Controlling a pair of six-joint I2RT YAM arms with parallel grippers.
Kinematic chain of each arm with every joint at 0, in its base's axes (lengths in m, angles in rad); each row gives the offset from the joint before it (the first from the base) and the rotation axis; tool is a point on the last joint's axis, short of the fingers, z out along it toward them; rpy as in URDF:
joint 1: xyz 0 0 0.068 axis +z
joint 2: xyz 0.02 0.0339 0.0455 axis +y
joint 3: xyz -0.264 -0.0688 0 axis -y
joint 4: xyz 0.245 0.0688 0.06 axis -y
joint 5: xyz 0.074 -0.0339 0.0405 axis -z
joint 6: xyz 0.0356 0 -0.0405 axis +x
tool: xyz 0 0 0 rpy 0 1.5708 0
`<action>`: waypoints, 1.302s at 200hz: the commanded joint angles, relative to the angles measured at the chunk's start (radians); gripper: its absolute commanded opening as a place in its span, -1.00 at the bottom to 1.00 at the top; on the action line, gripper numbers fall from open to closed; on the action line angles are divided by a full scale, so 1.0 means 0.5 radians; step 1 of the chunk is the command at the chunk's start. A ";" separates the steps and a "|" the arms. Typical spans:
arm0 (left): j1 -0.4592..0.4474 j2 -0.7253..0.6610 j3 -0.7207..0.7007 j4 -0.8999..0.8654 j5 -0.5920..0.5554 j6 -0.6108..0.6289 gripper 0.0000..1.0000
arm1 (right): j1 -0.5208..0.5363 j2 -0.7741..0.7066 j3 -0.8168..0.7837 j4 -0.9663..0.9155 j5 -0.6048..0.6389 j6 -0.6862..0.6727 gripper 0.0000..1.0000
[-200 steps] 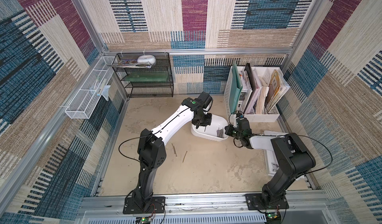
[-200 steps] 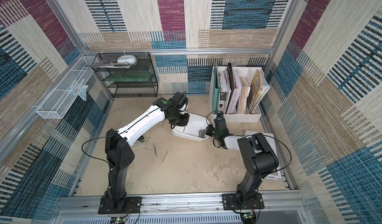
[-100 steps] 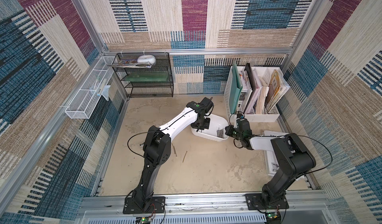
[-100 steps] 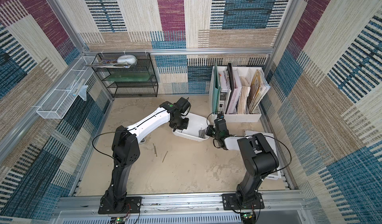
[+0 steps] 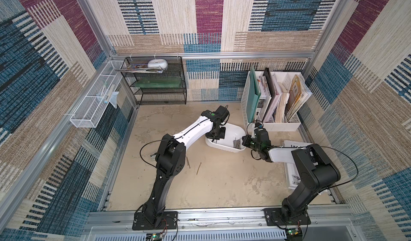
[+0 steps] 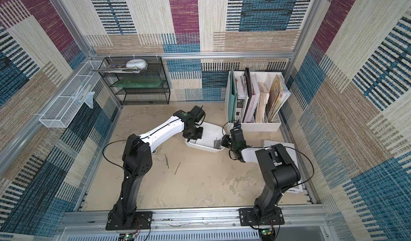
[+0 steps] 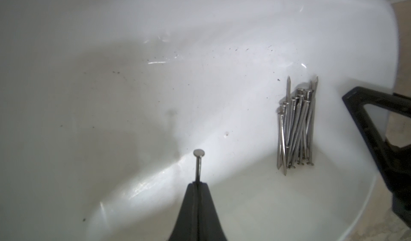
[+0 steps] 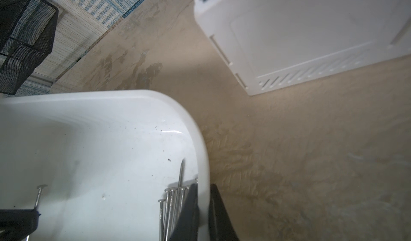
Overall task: Put the nails on the desktop into the storage box
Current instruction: Place the nail in the storage box, then pick up the nail from the center of the board.
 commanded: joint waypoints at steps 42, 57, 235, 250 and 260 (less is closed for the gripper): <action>0.005 -0.241 0.009 -0.106 0.050 0.014 -0.39 | 0.010 0.000 -0.004 -0.079 0.044 0.010 -1.00; 0.005 -0.422 -0.083 -0.122 0.073 0.029 -0.37 | 0.012 0.003 -0.010 -0.068 0.047 0.022 -1.00; 0.001 -0.877 -1.835 0.527 0.054 0.194 -0.34 | 0.018 0.006 0.026 -0.107 0.058 0.003 -1.00; 0.002 -0.793 -1.807 0.524 0.010 0.177 -0.37 | 0.018 0.012 0.020 -0.103 0.059 0.003 -1.00; 0.002 -0.748 -1.789 0.505 -0.046 0.165 -0.45 | 0.018 0.007 0.022 -0.104 0.058 -0.001 -1.00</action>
